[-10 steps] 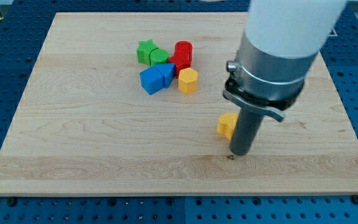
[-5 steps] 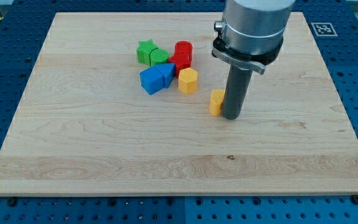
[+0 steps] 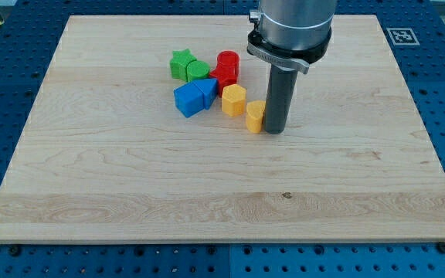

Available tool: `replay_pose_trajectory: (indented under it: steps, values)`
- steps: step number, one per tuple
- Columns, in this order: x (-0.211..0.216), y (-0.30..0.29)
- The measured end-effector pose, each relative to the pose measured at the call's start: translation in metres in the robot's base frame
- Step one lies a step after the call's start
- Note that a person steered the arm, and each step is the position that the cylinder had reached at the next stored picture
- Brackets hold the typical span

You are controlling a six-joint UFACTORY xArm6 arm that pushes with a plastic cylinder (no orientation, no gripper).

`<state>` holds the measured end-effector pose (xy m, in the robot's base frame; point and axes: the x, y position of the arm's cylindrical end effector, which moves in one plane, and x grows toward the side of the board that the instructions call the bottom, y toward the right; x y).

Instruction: Move the yellow heart closer to the yellow hexagon

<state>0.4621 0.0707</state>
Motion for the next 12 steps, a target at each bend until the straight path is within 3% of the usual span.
replay_pose_trajectory:
  steps: [9,11,12]
  values:
    - [-0.003,-0.011]
    - [0.011,0.035]
    - [0.045,0.064]
